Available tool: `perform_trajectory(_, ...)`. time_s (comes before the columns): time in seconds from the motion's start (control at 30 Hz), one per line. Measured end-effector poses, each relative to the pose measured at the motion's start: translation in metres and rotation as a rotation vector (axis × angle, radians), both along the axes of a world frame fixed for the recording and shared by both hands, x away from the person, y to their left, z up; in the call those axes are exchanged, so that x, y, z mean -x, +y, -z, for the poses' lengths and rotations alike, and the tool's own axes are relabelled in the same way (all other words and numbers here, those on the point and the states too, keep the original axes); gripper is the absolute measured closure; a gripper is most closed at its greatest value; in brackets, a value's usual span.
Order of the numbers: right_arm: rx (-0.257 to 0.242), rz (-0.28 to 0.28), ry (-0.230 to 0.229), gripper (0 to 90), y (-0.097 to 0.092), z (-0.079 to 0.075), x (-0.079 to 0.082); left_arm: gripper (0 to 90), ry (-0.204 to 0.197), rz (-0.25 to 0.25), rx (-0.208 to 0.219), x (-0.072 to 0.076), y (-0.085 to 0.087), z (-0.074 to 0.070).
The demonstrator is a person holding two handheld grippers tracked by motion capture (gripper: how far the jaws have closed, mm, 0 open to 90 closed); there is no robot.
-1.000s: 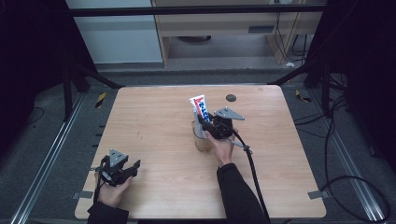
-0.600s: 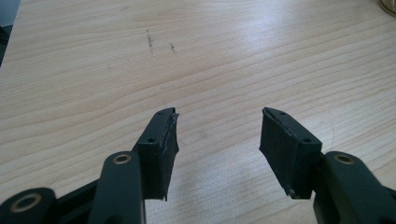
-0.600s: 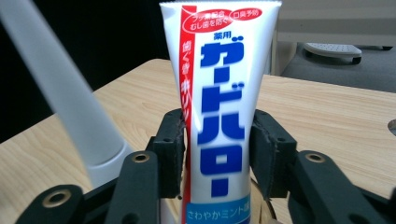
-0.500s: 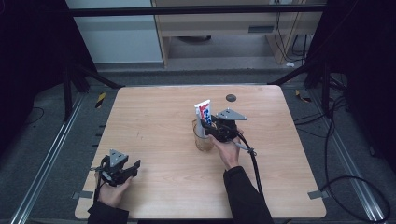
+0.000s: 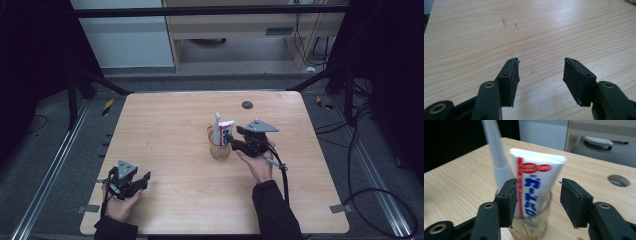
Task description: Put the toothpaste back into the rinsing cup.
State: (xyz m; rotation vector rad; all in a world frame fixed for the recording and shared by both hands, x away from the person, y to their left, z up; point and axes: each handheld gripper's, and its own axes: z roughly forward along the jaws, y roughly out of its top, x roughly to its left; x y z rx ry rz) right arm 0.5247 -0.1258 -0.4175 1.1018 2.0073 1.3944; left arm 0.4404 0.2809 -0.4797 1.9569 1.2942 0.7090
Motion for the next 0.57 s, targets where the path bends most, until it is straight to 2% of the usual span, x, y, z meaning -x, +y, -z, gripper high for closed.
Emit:
perform_trajectory(0.13,0.014,0.008,0.017,32.9,-0.019,0.004,0.012,45.4,0.004,0.002,0.004,0.0,0.0,0.0)
perform_trajectory(0.33,0.039,0.03,0.065,20.9,-0.056,0.026,0.039,45.9,0.014,0.005,0.01,-0.001,0.001,0.001)
perform_trajectory(0.47,0.048,0.075,0.109,16.6,-0.083,0.039,0.054,46.2,0.022,0.01,0.02,-0.002,0.001,0.001)
perform_trajectory(0.57,0.054,0.121,0.124,15.3,-0.102,0.045,0.062,46.1,0.022,0.016,0.018,-0.002,0.001,0.001)
